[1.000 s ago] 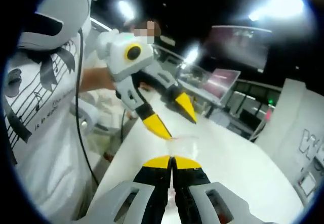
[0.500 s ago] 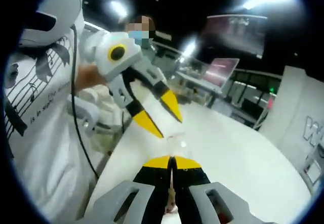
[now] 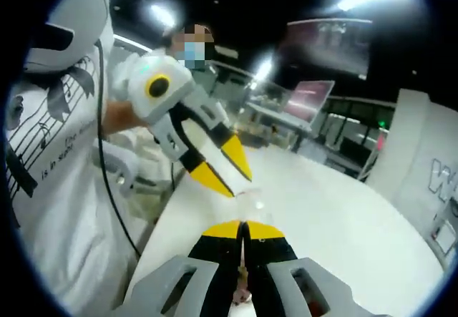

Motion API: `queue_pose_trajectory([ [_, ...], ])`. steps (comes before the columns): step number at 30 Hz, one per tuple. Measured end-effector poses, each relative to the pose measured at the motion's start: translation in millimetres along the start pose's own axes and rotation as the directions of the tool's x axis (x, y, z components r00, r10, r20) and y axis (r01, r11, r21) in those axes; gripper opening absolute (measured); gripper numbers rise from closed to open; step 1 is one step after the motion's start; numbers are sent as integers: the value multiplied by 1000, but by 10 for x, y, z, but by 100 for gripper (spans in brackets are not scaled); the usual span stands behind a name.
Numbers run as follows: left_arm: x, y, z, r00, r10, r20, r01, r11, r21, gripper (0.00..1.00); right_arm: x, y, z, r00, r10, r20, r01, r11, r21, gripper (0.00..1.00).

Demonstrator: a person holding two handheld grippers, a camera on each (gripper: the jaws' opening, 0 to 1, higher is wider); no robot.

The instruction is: Open the resealable bag by pulling the two sides of the seal apart until the entire bag opening is separated and visibly accessible.

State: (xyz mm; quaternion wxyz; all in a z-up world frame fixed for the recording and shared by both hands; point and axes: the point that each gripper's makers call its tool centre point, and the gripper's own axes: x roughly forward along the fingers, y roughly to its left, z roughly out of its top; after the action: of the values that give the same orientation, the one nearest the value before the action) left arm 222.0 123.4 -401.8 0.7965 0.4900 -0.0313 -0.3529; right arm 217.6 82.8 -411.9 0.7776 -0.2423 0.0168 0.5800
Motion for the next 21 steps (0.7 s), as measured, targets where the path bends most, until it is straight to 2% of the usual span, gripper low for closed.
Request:
queue_pose_trajectory([
  [21, 40, -59, 28, 1000, -18, 14, 17, 998, 65, 6, 9, -10, 17, 1000, 0, 11, 0, 1000, 14, 0],
])
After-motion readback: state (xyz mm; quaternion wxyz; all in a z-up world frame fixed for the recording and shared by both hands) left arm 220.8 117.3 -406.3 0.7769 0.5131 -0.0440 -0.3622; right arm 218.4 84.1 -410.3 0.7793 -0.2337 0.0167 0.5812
